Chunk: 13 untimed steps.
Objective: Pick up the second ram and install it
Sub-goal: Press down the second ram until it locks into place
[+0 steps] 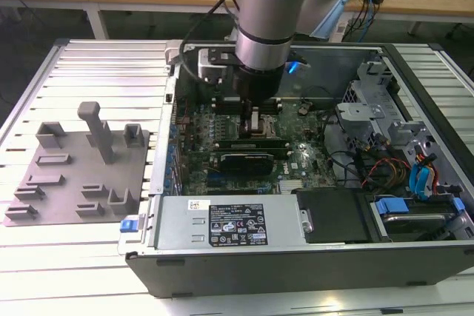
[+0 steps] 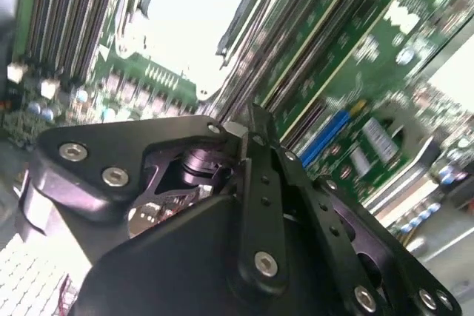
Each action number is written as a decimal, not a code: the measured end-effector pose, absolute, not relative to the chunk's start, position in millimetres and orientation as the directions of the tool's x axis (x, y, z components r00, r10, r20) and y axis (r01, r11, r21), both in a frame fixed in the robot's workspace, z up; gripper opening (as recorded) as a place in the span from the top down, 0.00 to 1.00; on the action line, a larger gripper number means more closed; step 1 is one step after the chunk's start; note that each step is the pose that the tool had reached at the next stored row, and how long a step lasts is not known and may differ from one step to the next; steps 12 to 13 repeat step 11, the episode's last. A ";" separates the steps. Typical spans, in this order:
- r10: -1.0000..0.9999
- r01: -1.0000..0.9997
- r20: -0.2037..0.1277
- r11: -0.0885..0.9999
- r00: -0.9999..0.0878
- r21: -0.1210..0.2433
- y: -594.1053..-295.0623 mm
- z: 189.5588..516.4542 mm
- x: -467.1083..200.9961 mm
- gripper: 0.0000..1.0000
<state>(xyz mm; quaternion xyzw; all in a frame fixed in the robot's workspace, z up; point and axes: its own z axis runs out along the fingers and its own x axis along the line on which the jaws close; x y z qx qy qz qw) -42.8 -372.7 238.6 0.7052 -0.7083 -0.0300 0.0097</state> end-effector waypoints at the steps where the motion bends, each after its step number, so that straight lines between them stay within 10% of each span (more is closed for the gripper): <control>1: -1.000 -0.998 -0.030 0.003 -0.005 0.057 -372.4 240.3 -38.2 0.92; 13: -1.000 -0.998 -0.031 0.003 -0.005 0.057 -371.5 269.5 -37.6 0.92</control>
